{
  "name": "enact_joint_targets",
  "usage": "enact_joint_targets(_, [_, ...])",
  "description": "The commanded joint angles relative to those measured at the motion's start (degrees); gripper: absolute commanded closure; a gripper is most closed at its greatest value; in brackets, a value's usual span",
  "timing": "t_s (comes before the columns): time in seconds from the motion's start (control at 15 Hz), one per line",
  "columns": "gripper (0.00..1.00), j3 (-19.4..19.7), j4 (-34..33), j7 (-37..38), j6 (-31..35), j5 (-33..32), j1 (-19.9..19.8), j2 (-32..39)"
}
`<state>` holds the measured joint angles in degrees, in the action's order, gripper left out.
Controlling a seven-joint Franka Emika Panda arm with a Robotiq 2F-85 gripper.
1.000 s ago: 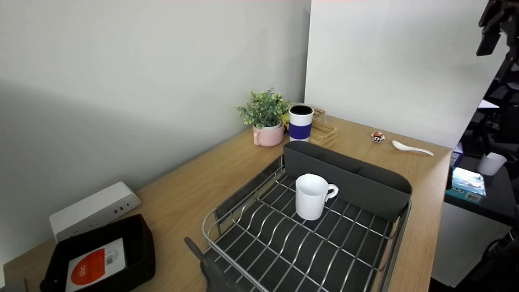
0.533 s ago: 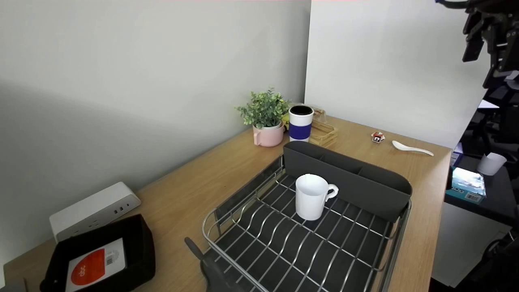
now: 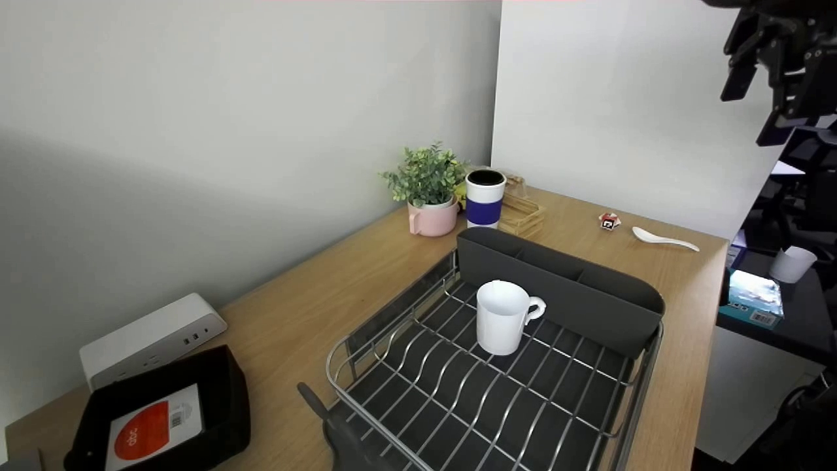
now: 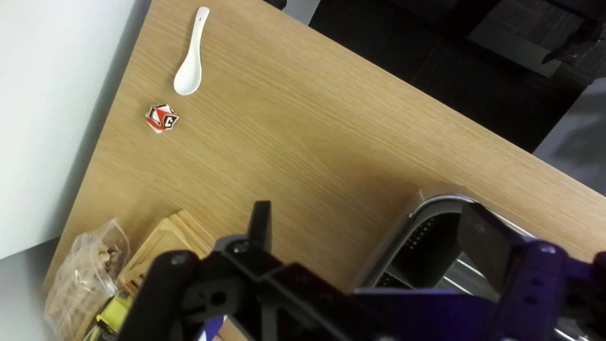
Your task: Take the cup out of the dish rack and put it on the table
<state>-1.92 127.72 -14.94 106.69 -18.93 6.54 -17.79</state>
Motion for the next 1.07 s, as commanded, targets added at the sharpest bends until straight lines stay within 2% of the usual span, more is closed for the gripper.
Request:
enact_joint_targets(0.0, [0.00,-1.81,-3.67,-1.81,1.14,1.54,1.20,4.26])
enact_joint_targets(0.73, [0.00,-4.14,-15.53,-2.53,-1.67,0.87,1.65,20.60])
enact_joint_targets(0.8, [0.00,-4.21,-16.05,-2.20,-1.84,0.78,1.68,21.45])
enact_joint_targets(0.87, [0.00,-4.20,-12.51,-0.61,0.48,0.40,1.65,18.36])
enact_joint_targets(1.0, [0.00,-4.22,-13.10,-0.45,0.56,0.36,1.65,19.65])
